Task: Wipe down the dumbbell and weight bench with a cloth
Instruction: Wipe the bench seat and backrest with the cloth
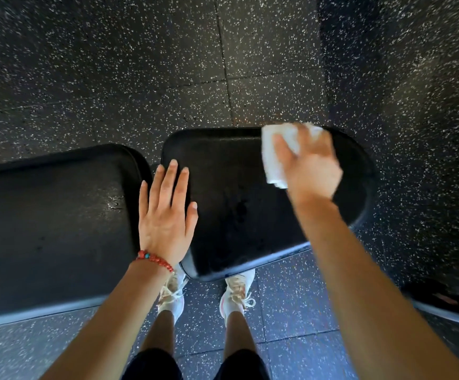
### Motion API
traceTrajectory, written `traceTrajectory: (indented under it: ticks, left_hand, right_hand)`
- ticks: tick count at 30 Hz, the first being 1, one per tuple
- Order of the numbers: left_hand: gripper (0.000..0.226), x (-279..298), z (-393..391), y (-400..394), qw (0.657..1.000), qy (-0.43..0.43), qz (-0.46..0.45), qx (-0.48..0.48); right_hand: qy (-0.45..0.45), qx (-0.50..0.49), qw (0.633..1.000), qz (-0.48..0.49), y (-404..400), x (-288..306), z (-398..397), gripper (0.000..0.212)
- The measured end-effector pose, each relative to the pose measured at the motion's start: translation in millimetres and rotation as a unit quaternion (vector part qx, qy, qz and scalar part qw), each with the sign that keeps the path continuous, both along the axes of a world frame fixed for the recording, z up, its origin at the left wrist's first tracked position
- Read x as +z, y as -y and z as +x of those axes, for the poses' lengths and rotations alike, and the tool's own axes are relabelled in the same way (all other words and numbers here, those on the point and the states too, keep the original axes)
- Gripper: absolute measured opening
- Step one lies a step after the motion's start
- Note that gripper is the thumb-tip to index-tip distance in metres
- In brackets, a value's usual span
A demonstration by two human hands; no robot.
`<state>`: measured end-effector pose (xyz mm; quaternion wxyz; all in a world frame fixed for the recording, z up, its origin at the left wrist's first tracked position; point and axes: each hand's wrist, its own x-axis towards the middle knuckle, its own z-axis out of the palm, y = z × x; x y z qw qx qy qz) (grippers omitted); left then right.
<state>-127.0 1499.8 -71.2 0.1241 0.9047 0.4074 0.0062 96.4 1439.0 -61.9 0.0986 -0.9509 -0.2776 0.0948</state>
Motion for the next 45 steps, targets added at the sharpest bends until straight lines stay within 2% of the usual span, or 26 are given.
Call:
traceTrajectory:
  ticks: [2, 4, 10, 16, 19, 23, 25, 29, 31, 35, 40, 42, 45]
  left_hand:
    - [0.052, 0, 1, 2, 1.000, 0.002, -0.002, 0.007]
    - [0.052, 0, 1, 2, 1.000, 0.000, 0.000, 0.008]
    - [0.051, 2, -5, -5, 1.000, 0.010, 0.011, -0.015]
    - [0.048, 0, -33, -14, 0.999, 0.032, 0.024, -0.002]
    - [0.046, -2, -52, -18, 0.999, 0.032, 0.032, -0.001]
    - [0.046, -4, -69, -19, 0.999, 0.024, 0.033, -0.022]
    - [0.046, -4, -71, -19, 0.999, 0.028, 0.030, -0.030]
    - [0.047, -1, -67, -18, 0.998, 0.039, 0.022, -0.036]
    - [0.047, 1, -63, -14, 0.998, 0.047, 0.012, -0.048]
    - [0.047, 6, -54, -7, 0.996, 0.053, -0.005, -0.069]
    - [0.048, 10, -42, 2, 0.995, 0.047, -0.018, -0.089]
    - [0.048, 11, -36, 7, 0.993, 0.049, -0.019, -0.107]
    - [0.049, 13, -22, 14, 0.989, 0.049, -0.022, -0.135]
  right_hand:
    - [0.022, -0.048, 0.999, 0.013, 30, 1, 28, 0.051]
    - [0.042, -0.054, 0.997, 0.039, 44, 4, 39, 0.047]
    - [0.044, -0.111, 0.990, 0.070, 41, 2, 11, 0.043]
    - [0.027, -0.006, 0.993, 0.118, 22, 3, -78, 0.035]
    - [0.031, 0.067, 0.993, 0.089, 8, 5, -122, 0.037]
    - [0.069, 0.143, 0.983, 0.092, 10, 4, -126, 0.038]
    - [0.064, 0.112, 0.988, 0.081, 21, 3, -109, 0.040]
    - [0.016, -0.078, 0.991, 0.111, 35, 4, -91, 0.034]
    - [0.032, -0.073, 0.989, 0.125, 38, 2, -103, 0.034]
    - [0.049, 0.075, 0.988, 0.124, 57, 0, -154, 0.035]
    - [0.098, 0.125, 0.980, 0.120, 76, -6, -169, 0.033]
    - [0.112, 0.111, 0.981, 0.110, 84, -8, -161, 0.031]
    - [0.084, -0.037, 0.989, 0.114, 100, -7, -142, 0.030]
